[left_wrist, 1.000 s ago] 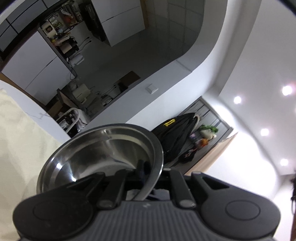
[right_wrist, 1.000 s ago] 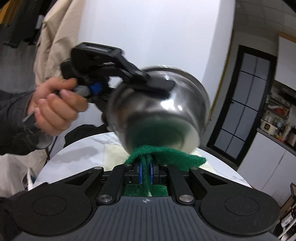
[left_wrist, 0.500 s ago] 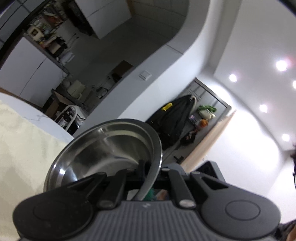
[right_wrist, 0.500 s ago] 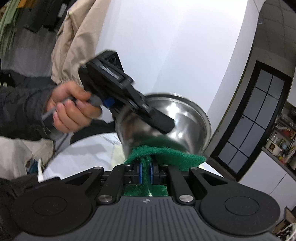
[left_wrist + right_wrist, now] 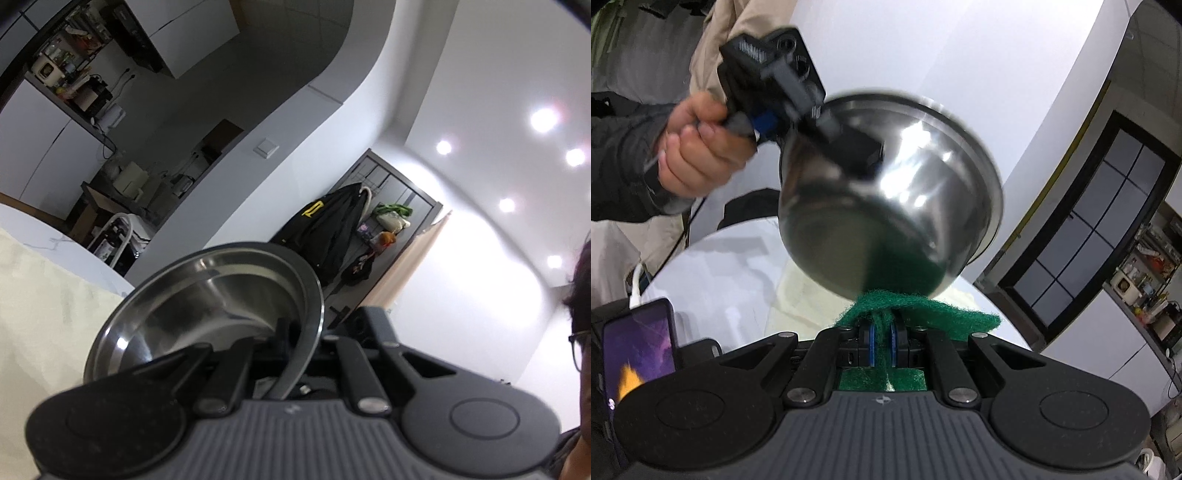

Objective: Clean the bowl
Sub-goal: 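Rub the inverted bowl bottom across the green pad with the left gripper while the right gripper holds it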

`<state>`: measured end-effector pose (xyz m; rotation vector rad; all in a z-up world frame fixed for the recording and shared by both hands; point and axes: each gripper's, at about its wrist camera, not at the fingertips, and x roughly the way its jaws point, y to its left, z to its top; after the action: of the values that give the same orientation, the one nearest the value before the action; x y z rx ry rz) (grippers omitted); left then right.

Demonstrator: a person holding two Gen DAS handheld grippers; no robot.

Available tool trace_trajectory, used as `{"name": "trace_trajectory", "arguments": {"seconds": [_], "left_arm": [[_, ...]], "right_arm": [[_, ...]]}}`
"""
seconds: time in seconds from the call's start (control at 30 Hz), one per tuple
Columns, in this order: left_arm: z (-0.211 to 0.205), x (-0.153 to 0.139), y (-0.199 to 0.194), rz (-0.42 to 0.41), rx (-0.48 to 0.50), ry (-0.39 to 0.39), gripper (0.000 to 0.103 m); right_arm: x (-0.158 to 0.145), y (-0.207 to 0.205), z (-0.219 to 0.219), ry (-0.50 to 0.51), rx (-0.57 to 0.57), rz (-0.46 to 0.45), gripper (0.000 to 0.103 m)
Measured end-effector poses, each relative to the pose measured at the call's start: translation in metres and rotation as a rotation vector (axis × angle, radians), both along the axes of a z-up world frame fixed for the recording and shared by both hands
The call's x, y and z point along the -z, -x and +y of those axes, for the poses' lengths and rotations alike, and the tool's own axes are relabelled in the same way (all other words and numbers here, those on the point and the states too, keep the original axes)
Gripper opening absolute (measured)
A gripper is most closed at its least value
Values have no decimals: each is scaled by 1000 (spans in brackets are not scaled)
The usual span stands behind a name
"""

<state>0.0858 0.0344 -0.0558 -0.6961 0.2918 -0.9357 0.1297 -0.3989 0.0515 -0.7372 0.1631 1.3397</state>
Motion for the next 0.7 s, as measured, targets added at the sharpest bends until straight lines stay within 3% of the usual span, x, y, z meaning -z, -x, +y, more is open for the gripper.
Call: {"name": "trace_trajectory", "arguments": {"seconds": [0.33, 0.7], "left_arm": [[-9, 5, -8, 26, -6, -42, 6], [0, 10, -12, 57, -31, -73, 6]], "right_arm": [[19, 21, 15, 102, -60, -10, 8], [-12, 42, -1, 32, -141, -4, 8]]}}
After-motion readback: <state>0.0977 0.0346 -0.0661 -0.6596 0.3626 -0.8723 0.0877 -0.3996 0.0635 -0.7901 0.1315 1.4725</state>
